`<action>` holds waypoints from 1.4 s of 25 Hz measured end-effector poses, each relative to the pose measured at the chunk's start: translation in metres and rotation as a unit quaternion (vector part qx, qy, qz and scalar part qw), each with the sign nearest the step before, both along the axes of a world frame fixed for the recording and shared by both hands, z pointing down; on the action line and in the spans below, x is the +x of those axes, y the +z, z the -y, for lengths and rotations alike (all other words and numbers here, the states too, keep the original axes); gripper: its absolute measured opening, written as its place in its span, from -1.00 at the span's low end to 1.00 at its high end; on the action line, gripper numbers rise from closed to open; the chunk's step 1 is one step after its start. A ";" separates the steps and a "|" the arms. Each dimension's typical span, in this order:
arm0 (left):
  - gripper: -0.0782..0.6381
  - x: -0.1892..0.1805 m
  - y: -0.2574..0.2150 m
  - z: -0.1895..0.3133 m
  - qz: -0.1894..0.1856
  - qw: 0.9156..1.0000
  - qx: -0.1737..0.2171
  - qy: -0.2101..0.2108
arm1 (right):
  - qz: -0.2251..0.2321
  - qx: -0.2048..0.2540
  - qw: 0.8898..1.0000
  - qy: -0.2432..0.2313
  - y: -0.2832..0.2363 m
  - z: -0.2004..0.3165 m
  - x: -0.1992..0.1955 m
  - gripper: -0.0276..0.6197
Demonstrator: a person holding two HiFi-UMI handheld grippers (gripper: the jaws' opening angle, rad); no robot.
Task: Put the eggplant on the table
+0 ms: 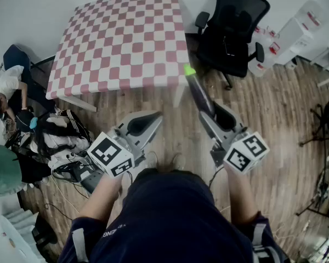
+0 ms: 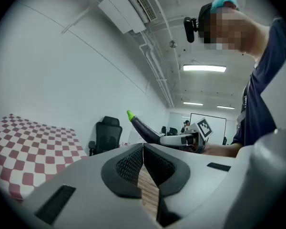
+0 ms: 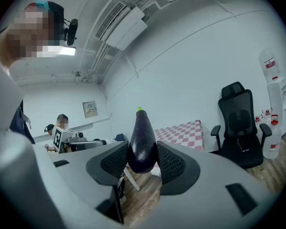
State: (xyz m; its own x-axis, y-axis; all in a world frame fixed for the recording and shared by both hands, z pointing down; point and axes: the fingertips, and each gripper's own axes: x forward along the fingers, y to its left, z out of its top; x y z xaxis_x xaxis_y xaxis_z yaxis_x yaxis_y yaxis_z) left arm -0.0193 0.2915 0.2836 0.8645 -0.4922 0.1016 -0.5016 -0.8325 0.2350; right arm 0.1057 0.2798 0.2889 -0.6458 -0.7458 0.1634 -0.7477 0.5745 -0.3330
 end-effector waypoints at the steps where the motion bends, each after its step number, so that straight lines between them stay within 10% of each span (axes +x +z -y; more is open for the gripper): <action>1: -0.70 0.002 0.000 0.001 0.000 1.000 0.002 -0.001 | -0.001 0.001 1.000 -0.001 0.001 0.001 0.002 -0.30; 22: -0.70 0.047 0.012 -0.008 0.006 1.000 0.006 -0.027 | 0.029 -0.015 0.999 0.018 0.018 0.000 0.079 -0.30; 35: -0.70 0.042 0.035 0.159 0.000 0.999 -0.016 -0.032 | 0.016 -0.053 0.998 0.004 0.042 0.159 0.069 -0.30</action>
